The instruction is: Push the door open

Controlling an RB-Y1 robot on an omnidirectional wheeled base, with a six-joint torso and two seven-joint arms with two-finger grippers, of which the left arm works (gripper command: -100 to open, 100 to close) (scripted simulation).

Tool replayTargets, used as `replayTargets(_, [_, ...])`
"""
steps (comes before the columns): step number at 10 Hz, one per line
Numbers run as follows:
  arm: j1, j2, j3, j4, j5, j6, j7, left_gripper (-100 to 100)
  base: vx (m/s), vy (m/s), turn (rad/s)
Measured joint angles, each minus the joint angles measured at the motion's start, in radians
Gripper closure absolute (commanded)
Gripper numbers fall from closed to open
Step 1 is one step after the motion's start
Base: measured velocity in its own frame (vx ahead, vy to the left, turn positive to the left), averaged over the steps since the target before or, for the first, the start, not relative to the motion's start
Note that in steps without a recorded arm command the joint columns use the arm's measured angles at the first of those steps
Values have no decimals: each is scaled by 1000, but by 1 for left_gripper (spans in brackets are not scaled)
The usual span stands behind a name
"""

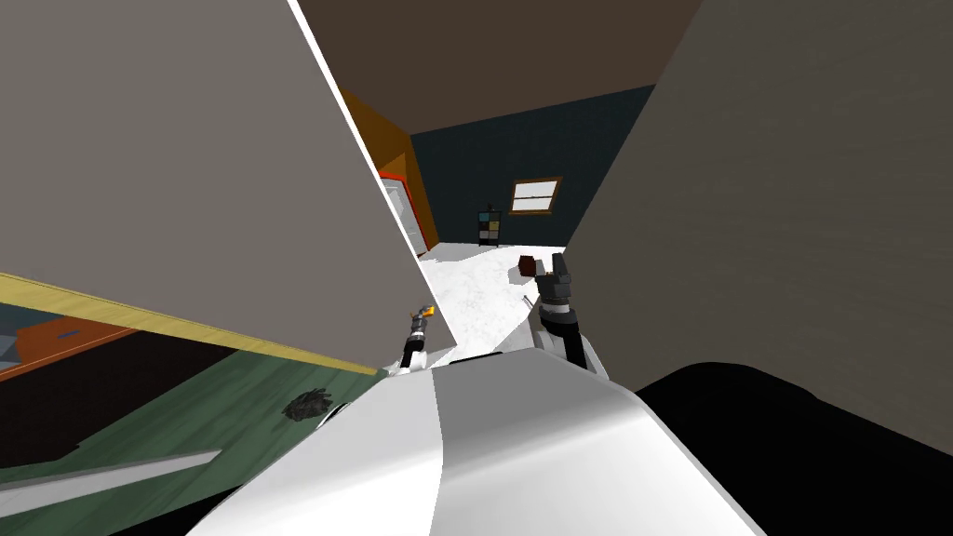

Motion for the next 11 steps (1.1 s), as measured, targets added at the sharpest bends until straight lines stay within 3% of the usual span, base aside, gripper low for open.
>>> replayTargets(1, [10, -1, 10, -18, 5, 12, -8, 100, 160, -81, 39])
replayTargets(2, [0, 4, 18, 0, 11, 7, -9, 100, 175, -84, 45])
replayTargets(7, [9, 6, 47, -2, 28, 15, -25, 100, 130, -34, 36])
replayTargets(10, [-16, 14, 62, 47, 38, -12, -25, 100, 120, -15, 14])
replayTargets(11, [7, 12, 63, -4, 38, 8, -28, 100, 130, 9, 43])
